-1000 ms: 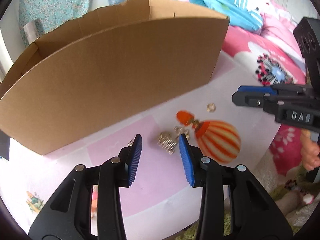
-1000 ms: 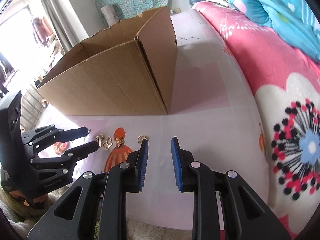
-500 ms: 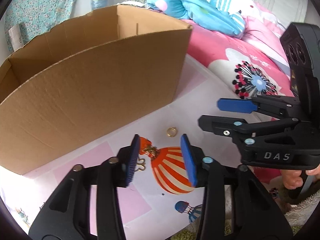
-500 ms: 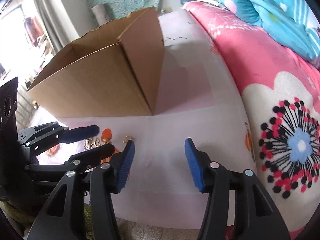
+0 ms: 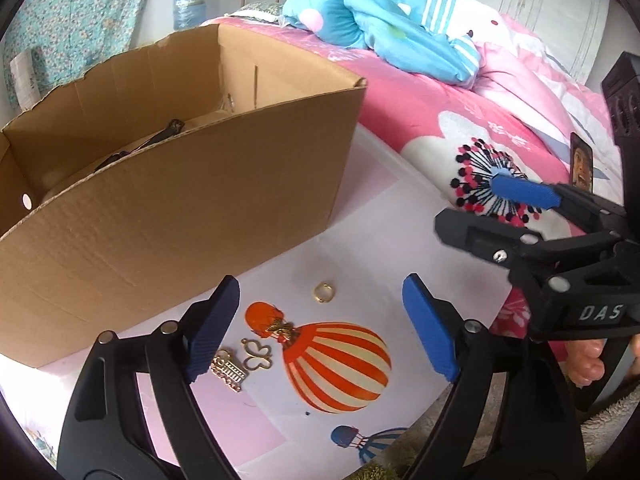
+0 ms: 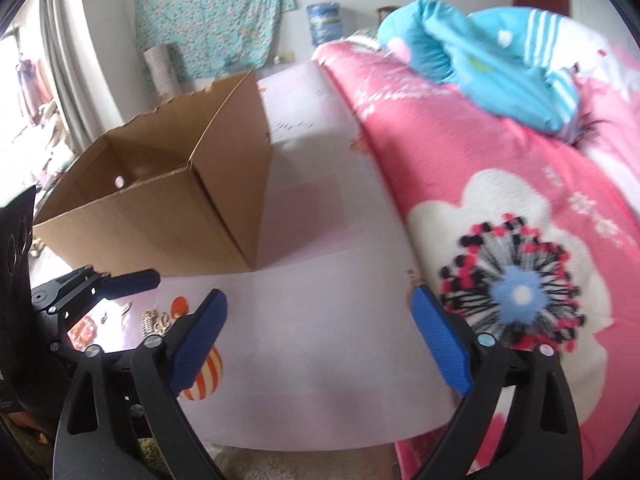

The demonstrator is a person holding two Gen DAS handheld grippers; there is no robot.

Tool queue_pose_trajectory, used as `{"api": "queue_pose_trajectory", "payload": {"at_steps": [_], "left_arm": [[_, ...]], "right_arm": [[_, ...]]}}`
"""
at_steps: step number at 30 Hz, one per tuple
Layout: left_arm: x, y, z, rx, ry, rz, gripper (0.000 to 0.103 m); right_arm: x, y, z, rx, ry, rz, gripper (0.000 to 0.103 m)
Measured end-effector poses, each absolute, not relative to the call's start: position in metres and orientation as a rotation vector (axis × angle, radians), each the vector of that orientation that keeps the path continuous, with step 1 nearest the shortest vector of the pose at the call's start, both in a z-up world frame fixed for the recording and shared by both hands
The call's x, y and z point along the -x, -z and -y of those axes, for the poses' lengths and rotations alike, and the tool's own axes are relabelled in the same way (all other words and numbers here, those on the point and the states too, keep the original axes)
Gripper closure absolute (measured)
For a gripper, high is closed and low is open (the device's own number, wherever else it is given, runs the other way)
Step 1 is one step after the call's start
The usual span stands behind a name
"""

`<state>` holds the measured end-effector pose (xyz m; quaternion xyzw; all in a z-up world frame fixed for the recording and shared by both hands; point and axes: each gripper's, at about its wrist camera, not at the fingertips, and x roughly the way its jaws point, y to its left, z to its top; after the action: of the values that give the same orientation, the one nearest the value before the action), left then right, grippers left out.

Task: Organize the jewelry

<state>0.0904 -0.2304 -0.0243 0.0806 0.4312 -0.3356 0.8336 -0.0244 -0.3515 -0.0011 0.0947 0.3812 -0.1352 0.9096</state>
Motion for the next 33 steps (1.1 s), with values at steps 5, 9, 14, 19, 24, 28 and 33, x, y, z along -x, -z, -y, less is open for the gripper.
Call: {"api": "queue_pose_trajectory", "payload": {"at_steps": [5, 9, 14, 19, 24, 28, 33], "left_arm": [[-0.084, 0.019, 0.226, -0.161, 0.713, -0.891, 0.022], [-0.077, 0.013, 0.213, -0.16, 0.707, -0.865, 0.021], [-0.068, 0.007, 0.189, -0.152, 0.687, -0.829, 0.021], [-0.059, 0.004, 0.161, -0.144, 0.645, -0.805, 0.021], [-0.05, 0.004, 0.135, -0.152, 0.589, -0.796, 0.021], [-0.041, 0.005, 0.121, -0.165, 0.546, -0.813, 0.021], [-0.034, 0.009, 0.117, -0.193, 0.501, -0.812, 0.022]], "right_arm": [[0.037, -0.016, 0.344, -0.125, 0.365, -0.713, 0.007], [0.045, -0.024, 0.334, -0.086, 0.423, -0.673, 0.007], [0.051, -0.024, 0.319, -0.084, 0.422, -0.659, 0.007], [0.054, -0.017, 0.296, -0.112, 0.285, -0.632, 0.007], [0.05, -0.001, 0.283, -0.233, 0.149, -0.64, 0.007], [0.041, 0.013, 0.279, -0.279, 0.092, -0.665, 0.007], [0.026, 0.026, 0.28, -0.277, 0.034, -0.713, 0.011]]}}
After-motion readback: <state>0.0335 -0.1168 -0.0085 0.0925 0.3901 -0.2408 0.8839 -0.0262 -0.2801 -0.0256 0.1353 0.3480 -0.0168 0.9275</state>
